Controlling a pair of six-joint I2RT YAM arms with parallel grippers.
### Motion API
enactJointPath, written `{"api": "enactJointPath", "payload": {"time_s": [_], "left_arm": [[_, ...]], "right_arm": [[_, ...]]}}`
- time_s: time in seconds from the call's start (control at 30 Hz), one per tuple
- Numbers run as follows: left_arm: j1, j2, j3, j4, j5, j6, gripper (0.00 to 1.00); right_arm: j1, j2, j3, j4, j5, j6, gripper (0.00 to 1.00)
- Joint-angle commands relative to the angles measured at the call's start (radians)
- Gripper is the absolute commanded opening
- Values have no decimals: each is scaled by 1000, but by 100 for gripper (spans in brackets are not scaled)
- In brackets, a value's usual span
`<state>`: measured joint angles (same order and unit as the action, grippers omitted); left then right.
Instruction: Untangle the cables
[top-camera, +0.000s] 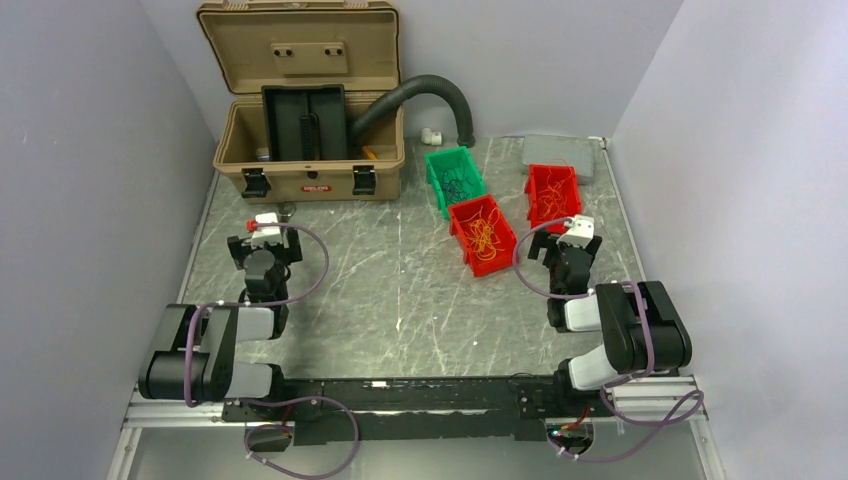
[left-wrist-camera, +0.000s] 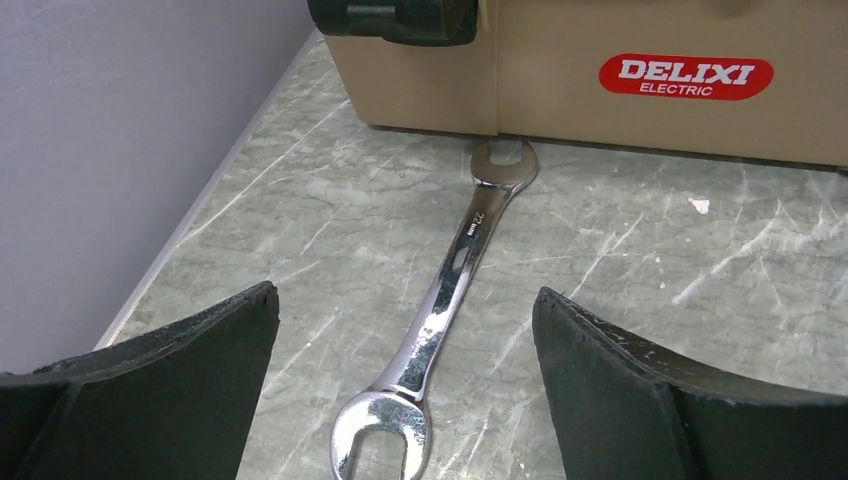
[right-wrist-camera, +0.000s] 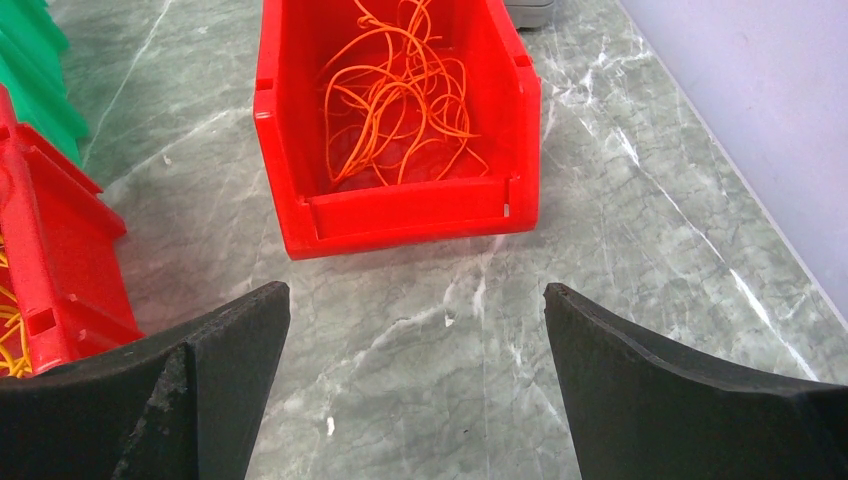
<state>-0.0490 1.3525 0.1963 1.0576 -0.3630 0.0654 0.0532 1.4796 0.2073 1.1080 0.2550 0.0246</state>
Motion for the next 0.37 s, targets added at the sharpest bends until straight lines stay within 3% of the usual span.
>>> {"api": "enactJointPath", "payload": {"time_s": [0.0,0.33], "left_arm": [[4,3,5,68,18,-16,99],[5,2,9,57,24,-19,99]], "right_arm": [[-3,2,20,58,5,-8,100],[-3,3,20,58,5,-9,100]]}}
